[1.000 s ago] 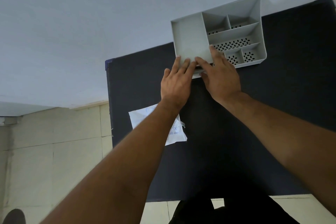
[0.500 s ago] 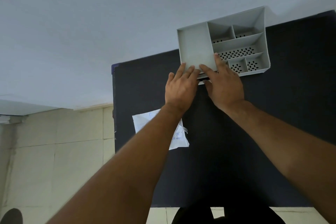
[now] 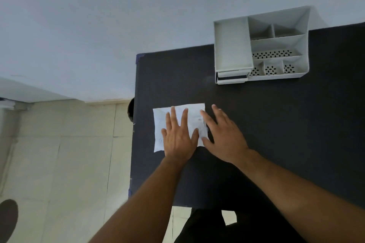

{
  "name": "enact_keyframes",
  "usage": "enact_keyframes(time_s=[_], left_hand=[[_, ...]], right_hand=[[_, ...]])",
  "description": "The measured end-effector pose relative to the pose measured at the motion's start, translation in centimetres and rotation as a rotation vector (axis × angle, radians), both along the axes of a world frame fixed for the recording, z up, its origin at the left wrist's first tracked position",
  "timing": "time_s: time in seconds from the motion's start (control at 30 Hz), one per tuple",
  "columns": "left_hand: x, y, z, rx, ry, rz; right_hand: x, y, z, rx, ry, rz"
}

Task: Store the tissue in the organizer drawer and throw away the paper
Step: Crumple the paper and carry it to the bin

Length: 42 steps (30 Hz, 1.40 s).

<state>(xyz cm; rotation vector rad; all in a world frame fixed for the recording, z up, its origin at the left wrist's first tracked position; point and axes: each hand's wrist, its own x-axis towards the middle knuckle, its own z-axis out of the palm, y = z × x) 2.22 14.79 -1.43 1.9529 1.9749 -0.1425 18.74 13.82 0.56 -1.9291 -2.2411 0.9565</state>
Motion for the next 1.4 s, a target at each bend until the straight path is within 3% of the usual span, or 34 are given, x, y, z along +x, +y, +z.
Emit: enact_keyframes(time_s=[0.17,0.3,0.47,0.53,0.63,0.7,0.77,0.9,1.0,1.07,1.17,1.4], left_hand=[[-2.8,-0.4,0.3,-0.163,-0.061,0.31],[-4.3,-1.6,0.2,-0.171,-0.18,0.303],[-4.3,-2.9,0.6,-0.32,-0.787,0.548],[-5.0,-3.6,0.8,-0.339,-0.879,0.601],[-6.6,-4.3,1.0,-0.206,-0.771,0.551],[-8.1,-4.2,1.1,-0.184,-0.704,0.452],[-9.0,-3.8,2.4,-0.238,-0.82,0.413],[-9.9,-1.7,5.5,-0.213,-1.033,0.505],[-11.0,-1.0,6.1,-0.091,-0.954,0.658],[-11.8,-1.0,6.2,-0.056,-0.931,0.801],[-12.7,-1.5,7.1,-0.099,-1.07,0.932],[-13.3,-2.5,11.3,-0.197,-1.292,0.894]], right_hand=[[-4.5,0.9,-0.1,-0.132,0.01,0.126],[-6.6,1.4,-1.2,-0.179,-0.092,0.152],[-8.7,0.3,-2.0,-0.223,-0.094,0.144],[-9.3,-0.4,-2.0,-0.229,-0.044,0.057],[-9.8,-0.5,-2.2,-0.323,0.166,-0.255],[-10.3,0.1,-1.7,-0.477,0.451,-0.552],[-11.0,0.9,-0.7,-0.596,0.739,-0.776],[-12.4,2.1,2.3,-0.611,1.026,-0.778],[-14.0,1.5,4.7,-0.48,0.915,-0.504],[-14.9,0.8,5.9,-0.315,0.68,-0.251],[-15.7,-0.2,6.7,-0.129,0.326,0.076],[-15.5,-1.7,8.6,0.182,0.117,0.256]])
